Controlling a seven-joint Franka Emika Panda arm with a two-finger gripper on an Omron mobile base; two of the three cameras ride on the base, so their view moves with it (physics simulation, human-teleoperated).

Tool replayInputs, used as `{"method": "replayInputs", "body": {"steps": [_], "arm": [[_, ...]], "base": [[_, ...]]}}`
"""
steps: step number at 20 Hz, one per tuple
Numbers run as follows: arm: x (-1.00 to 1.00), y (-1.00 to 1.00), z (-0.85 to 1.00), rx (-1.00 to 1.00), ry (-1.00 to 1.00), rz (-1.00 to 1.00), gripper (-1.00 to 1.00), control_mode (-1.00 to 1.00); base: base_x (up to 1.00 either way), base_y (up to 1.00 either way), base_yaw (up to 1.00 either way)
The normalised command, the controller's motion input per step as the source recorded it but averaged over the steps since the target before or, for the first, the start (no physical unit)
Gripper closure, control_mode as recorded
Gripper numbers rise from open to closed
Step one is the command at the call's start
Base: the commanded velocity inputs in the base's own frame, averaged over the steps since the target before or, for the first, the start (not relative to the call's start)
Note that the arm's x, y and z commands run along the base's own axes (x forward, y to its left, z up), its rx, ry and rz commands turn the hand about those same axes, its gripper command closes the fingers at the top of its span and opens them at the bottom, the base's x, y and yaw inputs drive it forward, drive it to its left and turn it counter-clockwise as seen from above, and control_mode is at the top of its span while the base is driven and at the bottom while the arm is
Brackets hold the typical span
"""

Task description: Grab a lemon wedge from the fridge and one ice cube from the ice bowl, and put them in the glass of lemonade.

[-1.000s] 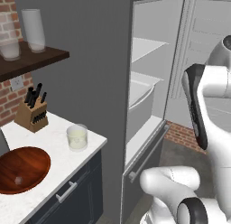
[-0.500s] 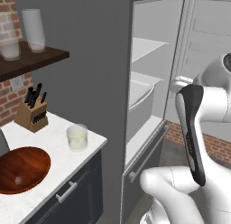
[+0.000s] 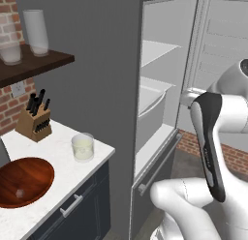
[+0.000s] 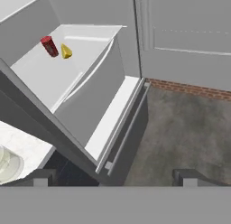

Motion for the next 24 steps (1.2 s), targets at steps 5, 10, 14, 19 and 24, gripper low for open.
{"method": "replayInputs", "body": {"steps": [5, 10, 14, 19, 24], "arm": [[0.15, 0.00, 0.00, 0.00, 0.00, 0.00, -1.00, -1.00], [0.02, -0.09, 0.00, 0.00, 0.00, 0.01, -1.00, -1.00], [0.00, -0.05, 0.00, 0.00, 0.00, 0.01, -1.00, 1.00], [0.00, 0.00, 0.00, 0.00, 0.00, 0.00, -1.00, 1.00], [0.00, 0.00, 0.00, 0.00, 0.00, 0.00, -1.00, 1.00]], "base": [[0.00, 0.00, 0.00], [0.00, 0.00, 0.00], [0.02, -0.17, 0.03], [0.11, -0.74, 0.49], [0.00, -0.91, 0.69]]}}
